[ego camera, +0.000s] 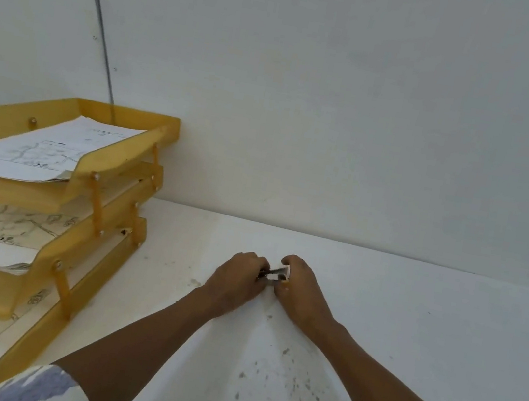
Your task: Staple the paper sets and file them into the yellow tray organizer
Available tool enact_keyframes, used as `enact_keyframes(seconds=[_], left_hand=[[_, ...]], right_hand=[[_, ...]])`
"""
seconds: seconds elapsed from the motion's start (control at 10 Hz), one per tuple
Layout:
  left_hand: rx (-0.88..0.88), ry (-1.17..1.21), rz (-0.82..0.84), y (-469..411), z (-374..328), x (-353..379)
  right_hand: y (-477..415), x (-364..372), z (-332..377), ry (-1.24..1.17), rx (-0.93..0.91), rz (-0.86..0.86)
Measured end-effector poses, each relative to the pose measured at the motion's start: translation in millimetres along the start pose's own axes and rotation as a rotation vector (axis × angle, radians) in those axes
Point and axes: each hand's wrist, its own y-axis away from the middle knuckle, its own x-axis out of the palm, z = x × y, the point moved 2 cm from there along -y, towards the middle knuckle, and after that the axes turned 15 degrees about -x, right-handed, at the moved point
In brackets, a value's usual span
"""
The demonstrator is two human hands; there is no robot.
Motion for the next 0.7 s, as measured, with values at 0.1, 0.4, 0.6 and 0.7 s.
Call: enact_keyframes(seconds=[0.1, 0.4, 0.6, 0.7], left_hand=[[-0.142, 0.015, -0.107, -7.5, 20.5, -8.5], [-0.38, 0.114, -0.16, -21.9, 40.6, -12.6], [-0.374, 0.084, -0.164, -18.0, 36.3, -17.8], [-0.352, -0.004, -0.209, -15.4, 27.6, -24.6]], right_hand=[[-8.0, 8.2, 3.6, 0.044, 0.006, -0.005], [-1.4, -0.2, -7.1, 0.066, 0.0, 0.095], [0.3, -18.6, -4.8, 0.112, 0.004, 0.118], [2.0, -36.2, -4.3, 0.127, 0.018, 0.09]])
